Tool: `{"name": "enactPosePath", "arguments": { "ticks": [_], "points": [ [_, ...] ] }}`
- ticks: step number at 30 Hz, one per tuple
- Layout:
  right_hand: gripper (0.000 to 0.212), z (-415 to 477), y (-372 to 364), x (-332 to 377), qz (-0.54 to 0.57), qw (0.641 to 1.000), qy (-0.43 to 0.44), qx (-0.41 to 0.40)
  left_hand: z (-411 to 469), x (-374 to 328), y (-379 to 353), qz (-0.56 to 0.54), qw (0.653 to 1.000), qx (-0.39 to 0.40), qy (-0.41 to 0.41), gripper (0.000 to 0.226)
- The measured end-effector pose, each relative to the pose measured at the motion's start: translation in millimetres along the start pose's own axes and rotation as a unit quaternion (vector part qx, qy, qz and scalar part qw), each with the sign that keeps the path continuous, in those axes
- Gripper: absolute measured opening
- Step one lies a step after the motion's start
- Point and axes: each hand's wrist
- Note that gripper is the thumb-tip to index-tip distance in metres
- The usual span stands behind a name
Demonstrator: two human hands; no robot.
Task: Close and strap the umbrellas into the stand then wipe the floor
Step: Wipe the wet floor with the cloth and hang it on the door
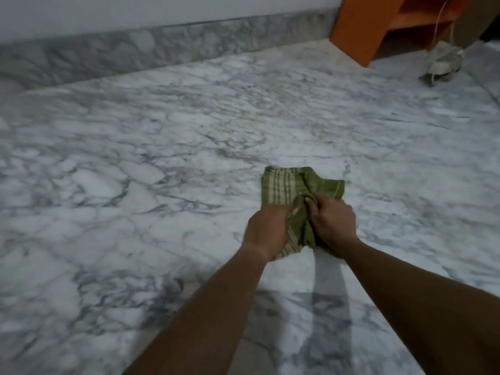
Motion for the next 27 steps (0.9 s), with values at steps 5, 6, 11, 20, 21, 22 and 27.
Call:
{"name": "enactPosePath", "arguments": {
  "ticks": [5, 6, 11, 20, 21, 22, 27],
  "points": [
    [0.038, 13.2, 57.4, 116.7, 0.159, 0.974, 0.044, 0.153, -44.1, 36.3, 127.1, -0.071, 0.995, -0.051, 0.054, 0.045],
    [0.04, 11.2, 71.8, 146.8, 0.177, 0.965, 0.054, 0.184, -60.6, 42.6, 161.0, -0.069, 0.994, -0.055, 0.059, 0.048],
    [0.069, -40.7, 172.2, 301.2, 0.206, 0.898, 0.141, 0.363, -160.5, 38.8, 340.0, -0.077, 0.988, -0.05, 0.128, 0.046],
    [0.043, -166.4, 474.4, 610.8, 0.008, 0.833, 0.401, 0.38, -414.0, -107.2, 715.4, 0.087, 0.95, -0.109, 0.28, 0.031],
    [0.032, -183.7, 516.6, 648.4, 0.021, 0.823, 0.414, 0.389, -455.0, -132.6, 755.1, 0.101, 0.94, -0.137, 0.295, 0.038],
    [0.022, -204.2, 557.9, 684.7, 0.027, 0.812, 0.434, 0.39, -496.8, -157.7, 791.4, 0.102, 0.932, -0.164, 0.307, 0.048],
    [0.019, -357.0, 736.3, 858.4, 0.026, 0.751, 0.508, 0.421, -720.2, -268.4, 923.3, 0.215, 0.876, -0.211, 0.377, 0.085]
  ]
}}
Point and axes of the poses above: each hand's wrist, its own z-axis towards the middle knuckle, its own y-axis out of the back of the hand, x = y × z, and after that the axes turned 9 degrees about x, right-handed
